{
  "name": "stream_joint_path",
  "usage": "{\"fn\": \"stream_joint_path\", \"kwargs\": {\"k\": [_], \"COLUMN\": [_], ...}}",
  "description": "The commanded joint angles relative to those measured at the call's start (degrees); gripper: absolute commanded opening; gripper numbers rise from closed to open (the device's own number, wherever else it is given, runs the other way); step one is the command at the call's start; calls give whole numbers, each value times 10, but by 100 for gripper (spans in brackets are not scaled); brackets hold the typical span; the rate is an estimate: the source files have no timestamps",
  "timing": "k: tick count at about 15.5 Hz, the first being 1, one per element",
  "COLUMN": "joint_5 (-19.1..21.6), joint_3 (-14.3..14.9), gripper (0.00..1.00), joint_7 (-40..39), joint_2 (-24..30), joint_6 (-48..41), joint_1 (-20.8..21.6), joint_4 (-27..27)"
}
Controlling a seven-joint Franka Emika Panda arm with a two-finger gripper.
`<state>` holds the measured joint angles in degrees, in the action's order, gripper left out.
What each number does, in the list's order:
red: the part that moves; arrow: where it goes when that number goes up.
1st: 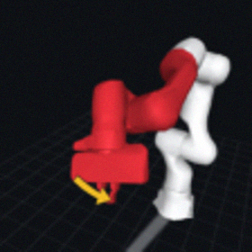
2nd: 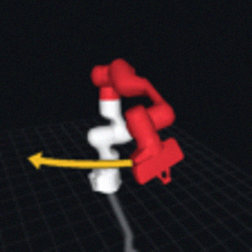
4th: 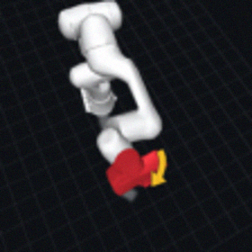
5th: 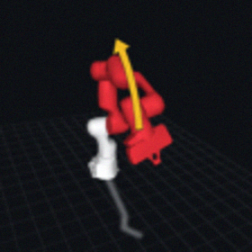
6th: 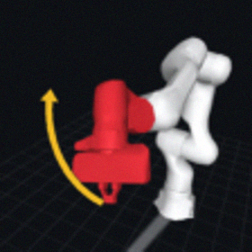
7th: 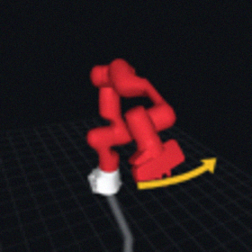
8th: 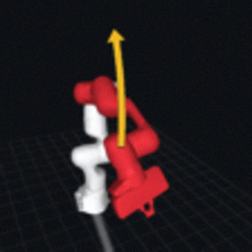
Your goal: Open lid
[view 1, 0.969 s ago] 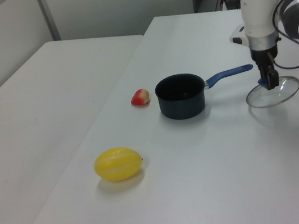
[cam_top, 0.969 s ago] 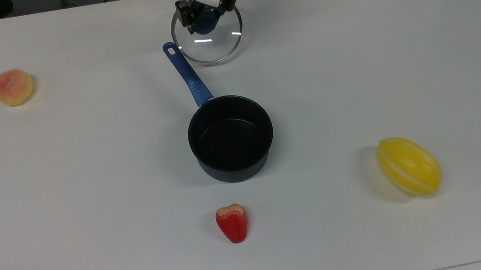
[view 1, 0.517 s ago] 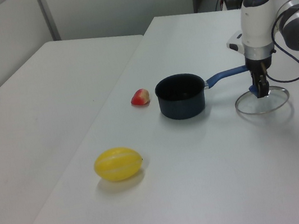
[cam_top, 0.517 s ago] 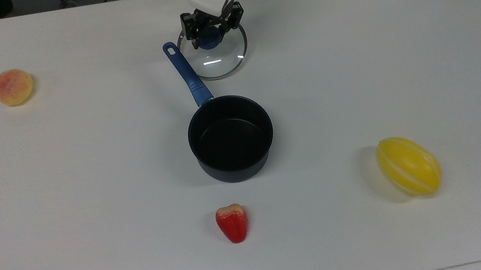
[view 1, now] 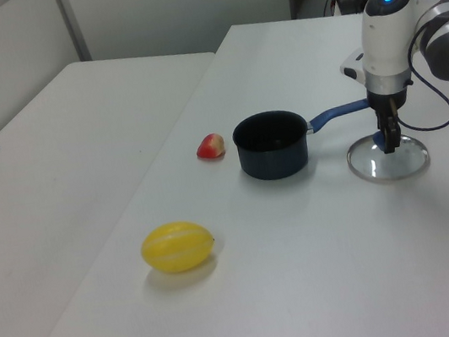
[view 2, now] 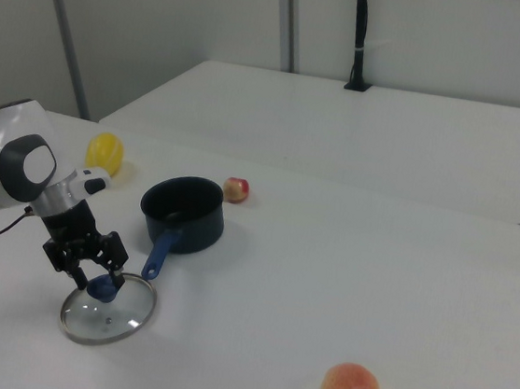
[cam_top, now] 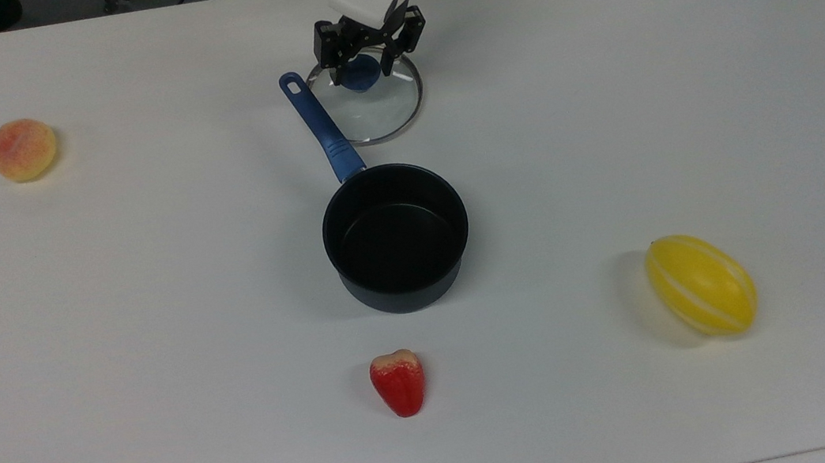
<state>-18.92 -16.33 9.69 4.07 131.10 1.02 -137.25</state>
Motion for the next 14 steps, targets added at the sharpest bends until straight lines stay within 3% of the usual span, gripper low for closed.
{"fn": "stream_joint_path", "kwargs": {"k": [1, 4, 7, 10, 14], "joint_5": [-4, 5, 48, 100, 169], "joint_3": [-7, -9, -30, -50, -46], "gripper": [100, 100, 100, 100, 100], "joint_7": [16, 17, 16, 16, 16], "joint_2": [1, 8, 11, 11, 9], "joint_6": [-34, -58, -145, -231, -369], "joint_1": [2, 2, 2, 2, -5], "joint_4": [19, 40, 112, 201, 348]}}
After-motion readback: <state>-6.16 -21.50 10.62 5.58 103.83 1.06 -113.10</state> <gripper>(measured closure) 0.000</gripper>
